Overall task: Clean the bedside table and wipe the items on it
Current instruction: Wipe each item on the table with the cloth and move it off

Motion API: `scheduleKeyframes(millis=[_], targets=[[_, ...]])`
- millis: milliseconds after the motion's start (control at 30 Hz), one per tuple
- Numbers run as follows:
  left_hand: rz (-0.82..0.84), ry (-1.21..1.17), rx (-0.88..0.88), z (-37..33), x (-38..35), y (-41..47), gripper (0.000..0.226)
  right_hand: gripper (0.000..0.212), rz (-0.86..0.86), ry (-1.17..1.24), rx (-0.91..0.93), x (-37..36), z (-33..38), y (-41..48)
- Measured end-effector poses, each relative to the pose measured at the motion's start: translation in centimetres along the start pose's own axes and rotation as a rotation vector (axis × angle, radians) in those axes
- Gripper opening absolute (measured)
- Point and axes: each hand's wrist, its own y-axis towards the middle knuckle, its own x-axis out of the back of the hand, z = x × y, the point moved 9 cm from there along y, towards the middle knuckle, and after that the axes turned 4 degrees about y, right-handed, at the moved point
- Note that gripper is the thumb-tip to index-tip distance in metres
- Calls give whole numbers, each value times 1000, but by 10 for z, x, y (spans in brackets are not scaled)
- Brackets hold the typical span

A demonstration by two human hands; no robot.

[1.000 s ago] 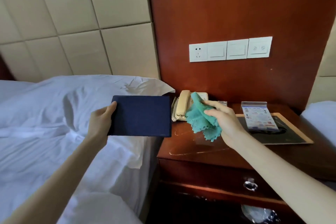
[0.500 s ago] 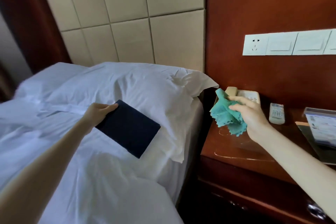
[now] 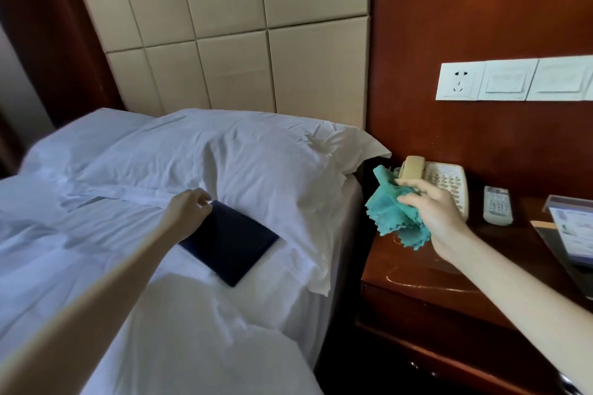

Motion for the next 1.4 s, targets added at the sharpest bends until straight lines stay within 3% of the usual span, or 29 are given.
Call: scheduleKeyframes(millis=[267, 433, 600, 800, 1000, 1400], targets=[[-104, -400, -272, -120, 22, -18, 13, 34, -68, -20, -13, 23, -3, 0], [50, -521, -469, -215, -5, -28, 15, 33, -167, -35, -26, 65, -1, -7], [230, -483, -645, -296, -56, -41, 18, 31, -310, -88, -39, 123, 7, -20], [408, -492, -701, -364, -118, -58, 20, 28, -461, -165, -15, 183, 25, -41], [475, -522, -743, -415, -162, -73, 18, 25, -618, -231, -24, 238, 28, -64], [467, -362, -735, -486, -234, -87, 38, 25, -759, -299, -11, 280, 33, -64]])
